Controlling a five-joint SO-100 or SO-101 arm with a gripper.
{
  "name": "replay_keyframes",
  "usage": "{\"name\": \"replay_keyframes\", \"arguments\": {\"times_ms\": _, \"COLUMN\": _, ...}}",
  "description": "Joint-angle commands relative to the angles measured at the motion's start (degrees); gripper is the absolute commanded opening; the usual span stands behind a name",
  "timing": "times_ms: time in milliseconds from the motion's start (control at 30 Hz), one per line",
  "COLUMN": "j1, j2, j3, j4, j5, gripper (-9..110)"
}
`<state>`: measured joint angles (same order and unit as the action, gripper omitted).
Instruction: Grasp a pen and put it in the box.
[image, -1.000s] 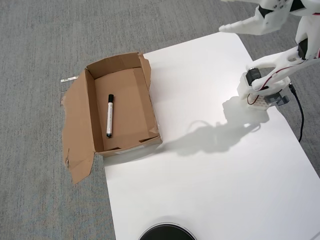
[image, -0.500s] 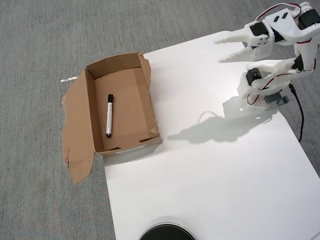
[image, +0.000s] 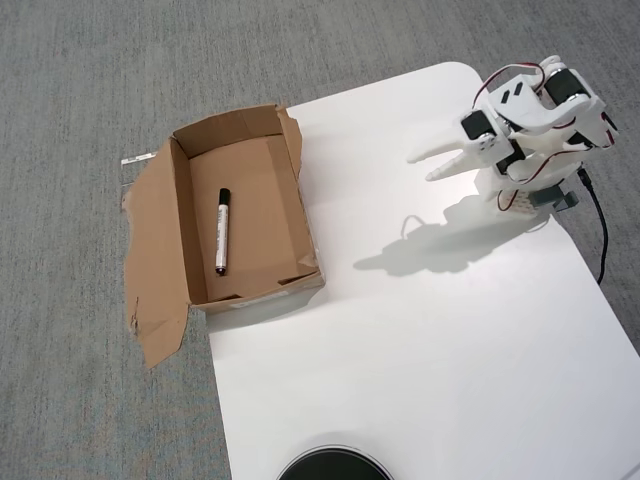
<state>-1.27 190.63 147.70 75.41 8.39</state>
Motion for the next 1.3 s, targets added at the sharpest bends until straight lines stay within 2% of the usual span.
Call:
{"name": "replay_keyframes", "arguments": {"times_ms": 0, "j1": -1.3, "j2": 5.7, "j3": 10.1, "j4": -0.9, "j5": 0.4, "gripper": 24}}
{"name": "replay_keyframes", "arguments": {"times_ms": 200, "j1": -1.6, "j2": 5.7, "j3": 16.0, "j4": -0.9, "j5": 0.4, "gripper": 22}}
{"name": "replay_keyframes", "arguments": {"times_ms": 433, "j1": -1.6, "j2": 5.8, "j3": 22.1, "j4": -0.9, "j5": 0.4, "gripper": -1}}
{"name": "replay_keyframes", "arguments": {"times_ms": 733, "j1": -1.6, "j2": 5.7, "j3": 28.2, "j4": -0.4, "j5": 0.4, "gripper": 0}}
{"name": "replay_keyframes", "arguments": {"times_ms": 1267, "j1": -1.6, "j2": 5.7, "j3": 28.3, "j4": -0.4, "j5": 0.3, "gripper": 1}}
